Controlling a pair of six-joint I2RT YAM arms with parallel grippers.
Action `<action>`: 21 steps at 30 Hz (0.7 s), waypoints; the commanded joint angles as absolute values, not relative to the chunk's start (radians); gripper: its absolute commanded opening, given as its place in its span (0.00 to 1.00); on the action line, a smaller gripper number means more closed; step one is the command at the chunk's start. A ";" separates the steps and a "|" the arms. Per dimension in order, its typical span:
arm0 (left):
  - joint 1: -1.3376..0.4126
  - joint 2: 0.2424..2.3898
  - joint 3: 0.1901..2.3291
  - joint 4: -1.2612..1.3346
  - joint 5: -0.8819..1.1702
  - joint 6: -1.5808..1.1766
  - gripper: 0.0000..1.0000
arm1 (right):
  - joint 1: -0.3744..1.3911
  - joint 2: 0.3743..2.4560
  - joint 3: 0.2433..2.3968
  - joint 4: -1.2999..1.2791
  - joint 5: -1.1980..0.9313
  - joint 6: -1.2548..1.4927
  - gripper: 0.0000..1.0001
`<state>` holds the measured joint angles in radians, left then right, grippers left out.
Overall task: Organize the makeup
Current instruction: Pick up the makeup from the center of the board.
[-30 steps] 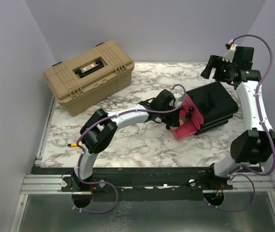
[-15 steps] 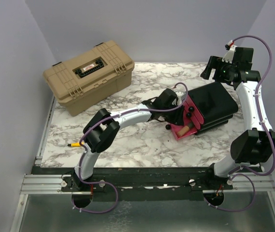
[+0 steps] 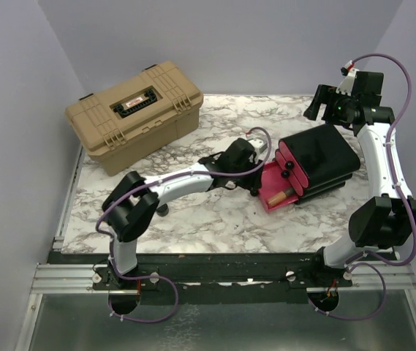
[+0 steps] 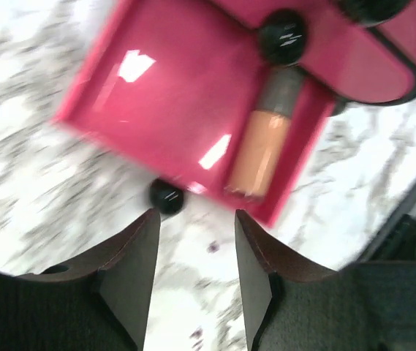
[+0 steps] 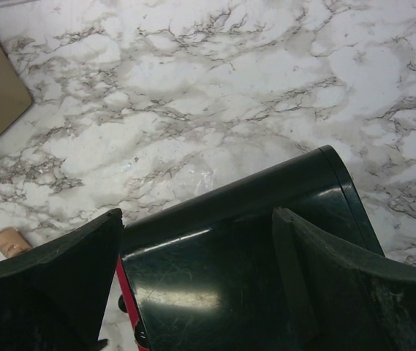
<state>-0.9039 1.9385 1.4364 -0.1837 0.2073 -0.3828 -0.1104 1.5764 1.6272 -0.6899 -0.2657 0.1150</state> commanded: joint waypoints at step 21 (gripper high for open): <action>-0.636 1.658 1.002 -0.220 -0.526 -0.877 0.53 | -0.112 1.548 1.641 -0.681 -0.264 0.121 0.89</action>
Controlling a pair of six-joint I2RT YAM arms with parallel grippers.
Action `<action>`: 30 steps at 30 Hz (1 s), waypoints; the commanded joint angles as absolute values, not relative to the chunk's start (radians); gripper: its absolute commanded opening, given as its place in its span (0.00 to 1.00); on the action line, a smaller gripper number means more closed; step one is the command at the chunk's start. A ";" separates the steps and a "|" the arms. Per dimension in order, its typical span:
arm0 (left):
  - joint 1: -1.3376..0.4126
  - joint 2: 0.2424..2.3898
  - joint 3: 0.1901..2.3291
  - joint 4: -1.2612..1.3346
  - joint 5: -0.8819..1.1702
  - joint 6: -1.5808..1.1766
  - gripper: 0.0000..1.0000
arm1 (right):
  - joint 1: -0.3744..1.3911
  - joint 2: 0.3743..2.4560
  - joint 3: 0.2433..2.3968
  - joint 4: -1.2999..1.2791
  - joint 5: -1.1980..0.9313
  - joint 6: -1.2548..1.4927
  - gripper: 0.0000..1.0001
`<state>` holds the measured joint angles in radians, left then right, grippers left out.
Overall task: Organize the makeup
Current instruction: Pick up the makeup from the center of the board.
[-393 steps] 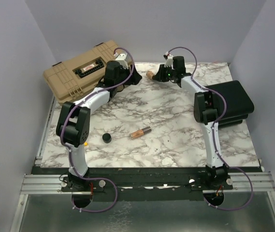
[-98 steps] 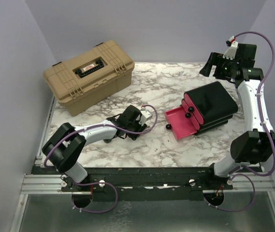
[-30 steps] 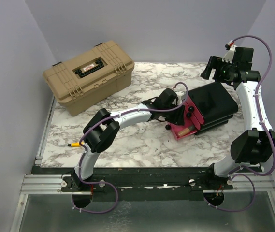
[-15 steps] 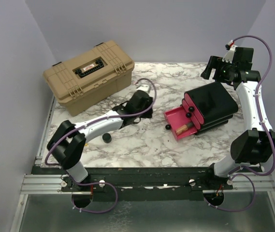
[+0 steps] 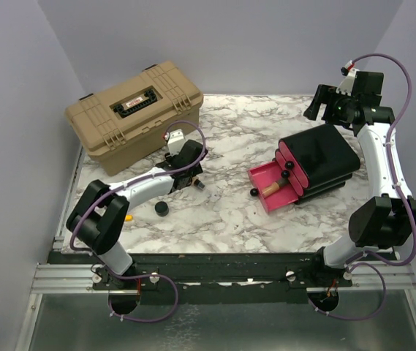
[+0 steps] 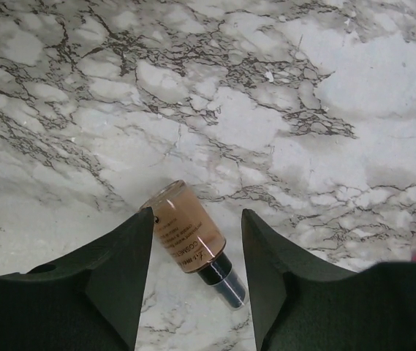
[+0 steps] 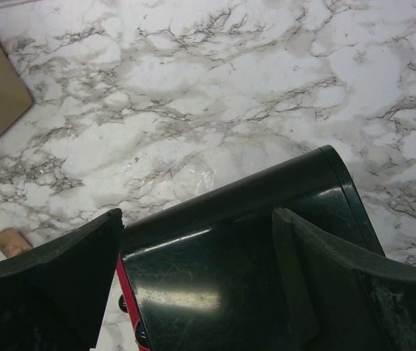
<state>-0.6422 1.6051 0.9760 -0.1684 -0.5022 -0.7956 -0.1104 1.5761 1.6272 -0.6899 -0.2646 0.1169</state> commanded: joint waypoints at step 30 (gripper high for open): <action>-0.801 1.855 1.365 -0.173 -0.284 -0.489 0.33 | -0.111 1.551 1.618 -0.669 -0.265 0.120 0.89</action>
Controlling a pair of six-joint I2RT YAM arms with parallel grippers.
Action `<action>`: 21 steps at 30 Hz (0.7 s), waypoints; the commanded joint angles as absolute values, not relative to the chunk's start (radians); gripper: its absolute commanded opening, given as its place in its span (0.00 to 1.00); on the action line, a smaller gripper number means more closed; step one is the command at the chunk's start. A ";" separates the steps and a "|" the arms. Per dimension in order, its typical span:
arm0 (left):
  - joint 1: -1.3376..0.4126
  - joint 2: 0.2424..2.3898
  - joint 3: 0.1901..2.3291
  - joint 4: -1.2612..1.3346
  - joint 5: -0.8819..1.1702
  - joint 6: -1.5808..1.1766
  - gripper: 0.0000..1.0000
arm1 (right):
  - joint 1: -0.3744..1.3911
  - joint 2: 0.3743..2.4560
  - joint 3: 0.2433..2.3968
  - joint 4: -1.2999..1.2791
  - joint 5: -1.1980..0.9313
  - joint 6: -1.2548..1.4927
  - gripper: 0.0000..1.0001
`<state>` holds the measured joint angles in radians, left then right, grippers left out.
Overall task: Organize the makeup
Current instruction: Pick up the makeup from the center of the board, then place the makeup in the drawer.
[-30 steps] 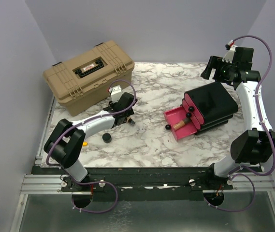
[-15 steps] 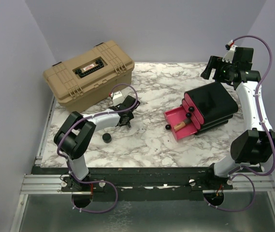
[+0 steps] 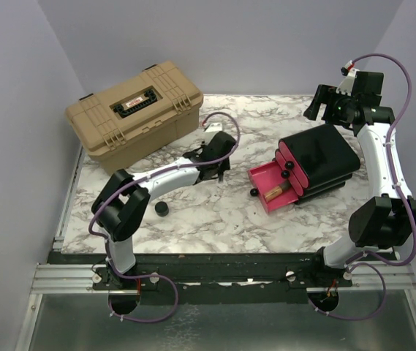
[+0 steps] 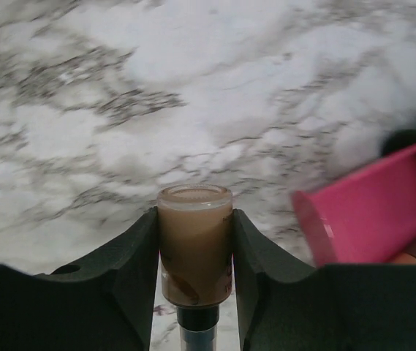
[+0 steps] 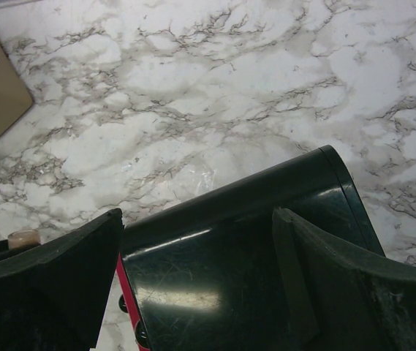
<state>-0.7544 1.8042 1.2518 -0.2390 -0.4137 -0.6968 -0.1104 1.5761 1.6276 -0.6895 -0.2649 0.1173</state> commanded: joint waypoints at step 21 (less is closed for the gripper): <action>-0.895 1.974 1.327 0.446 0.058 -0.402 0.29 | -0.112 1.553 1.636 -0.679 -0.264 0.118 0.89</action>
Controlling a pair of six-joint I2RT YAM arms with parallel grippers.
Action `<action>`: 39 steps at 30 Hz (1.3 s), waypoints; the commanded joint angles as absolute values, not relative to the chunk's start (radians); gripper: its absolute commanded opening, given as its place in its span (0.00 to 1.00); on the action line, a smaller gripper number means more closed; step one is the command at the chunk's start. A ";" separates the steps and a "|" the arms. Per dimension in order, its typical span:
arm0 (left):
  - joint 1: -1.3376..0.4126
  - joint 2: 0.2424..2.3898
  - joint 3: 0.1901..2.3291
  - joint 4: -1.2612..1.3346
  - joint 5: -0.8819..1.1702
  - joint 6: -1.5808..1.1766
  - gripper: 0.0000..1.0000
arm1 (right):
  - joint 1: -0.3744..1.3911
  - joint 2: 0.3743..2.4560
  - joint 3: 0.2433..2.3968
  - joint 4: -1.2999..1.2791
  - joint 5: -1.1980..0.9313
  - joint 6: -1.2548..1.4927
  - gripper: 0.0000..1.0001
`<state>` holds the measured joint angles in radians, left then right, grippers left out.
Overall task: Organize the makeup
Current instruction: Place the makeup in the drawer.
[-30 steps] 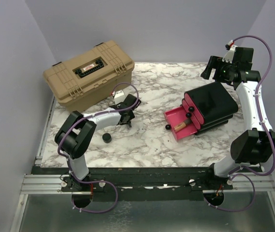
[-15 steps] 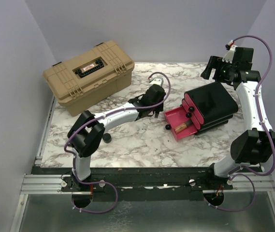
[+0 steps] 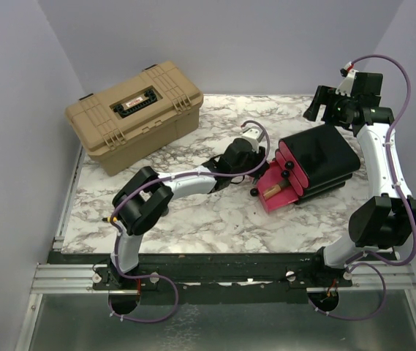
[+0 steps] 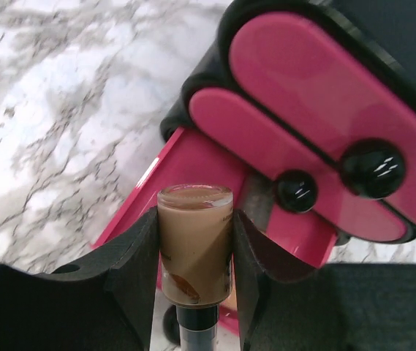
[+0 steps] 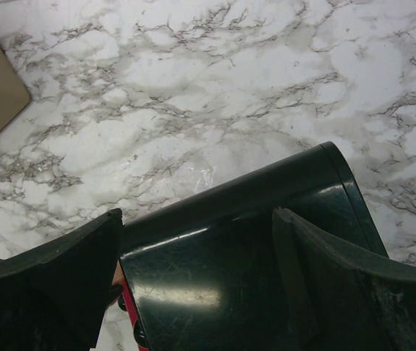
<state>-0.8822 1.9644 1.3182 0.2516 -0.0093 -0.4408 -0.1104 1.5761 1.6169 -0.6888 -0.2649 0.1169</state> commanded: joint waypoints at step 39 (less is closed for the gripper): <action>-0.914 1.792 1.186 0.461 -0.096 -0.337 0.63 | -0.111 1.551 1.599 -0.665 -0.220 0.108 0.89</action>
